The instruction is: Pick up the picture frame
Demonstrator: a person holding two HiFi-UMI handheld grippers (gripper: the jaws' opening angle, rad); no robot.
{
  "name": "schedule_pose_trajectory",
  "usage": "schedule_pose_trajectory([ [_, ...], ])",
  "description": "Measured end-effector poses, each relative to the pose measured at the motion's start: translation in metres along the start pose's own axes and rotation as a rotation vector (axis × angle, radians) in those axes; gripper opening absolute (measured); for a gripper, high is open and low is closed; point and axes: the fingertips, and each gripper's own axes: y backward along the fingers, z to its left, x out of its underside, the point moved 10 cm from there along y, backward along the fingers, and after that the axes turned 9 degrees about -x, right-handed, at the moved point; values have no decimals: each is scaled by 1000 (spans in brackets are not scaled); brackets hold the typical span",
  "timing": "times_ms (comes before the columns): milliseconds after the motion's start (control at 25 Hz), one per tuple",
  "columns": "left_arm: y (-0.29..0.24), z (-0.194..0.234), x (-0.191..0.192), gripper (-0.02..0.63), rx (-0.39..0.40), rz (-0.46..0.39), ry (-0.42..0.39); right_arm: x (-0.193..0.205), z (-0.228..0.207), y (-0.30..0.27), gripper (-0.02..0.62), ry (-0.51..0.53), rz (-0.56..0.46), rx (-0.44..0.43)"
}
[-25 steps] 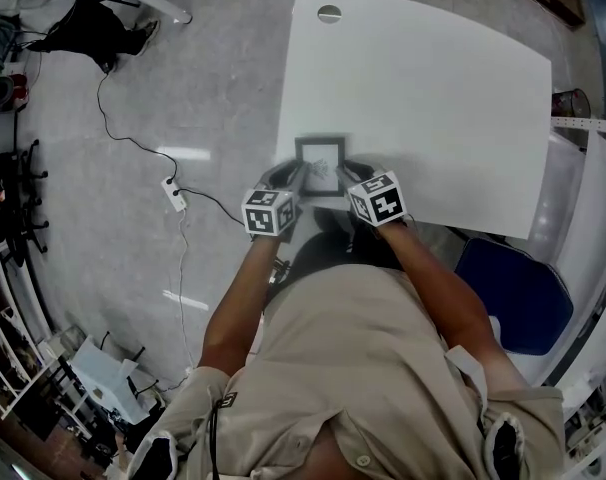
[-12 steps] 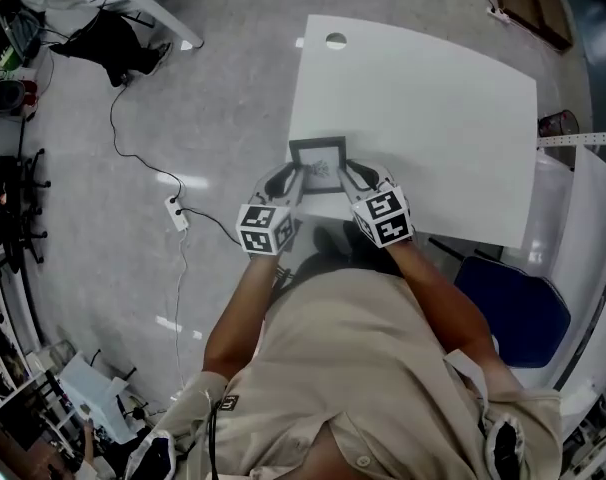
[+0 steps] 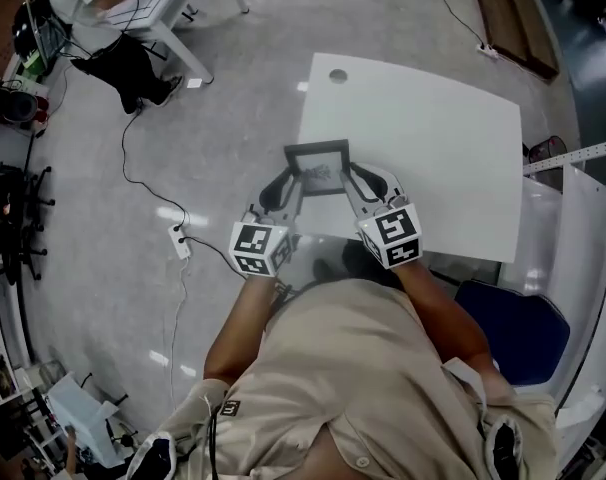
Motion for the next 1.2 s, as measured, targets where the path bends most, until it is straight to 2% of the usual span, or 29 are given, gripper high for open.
schedule_pose_trajectory([
  [520, 30, 2, -76, 84, 20, -183, -35, -86, 18, 20, 72, 106, -144, 30],
  [880, 50, -18, -105, 84, 41, -302, -83, -115, 26, 50, 72, 165, -229, 45],
  [1200, 62, -21, -122, 84, 40, -353, -107, -132, 33, 60, 72, 189, -253, 33],
])
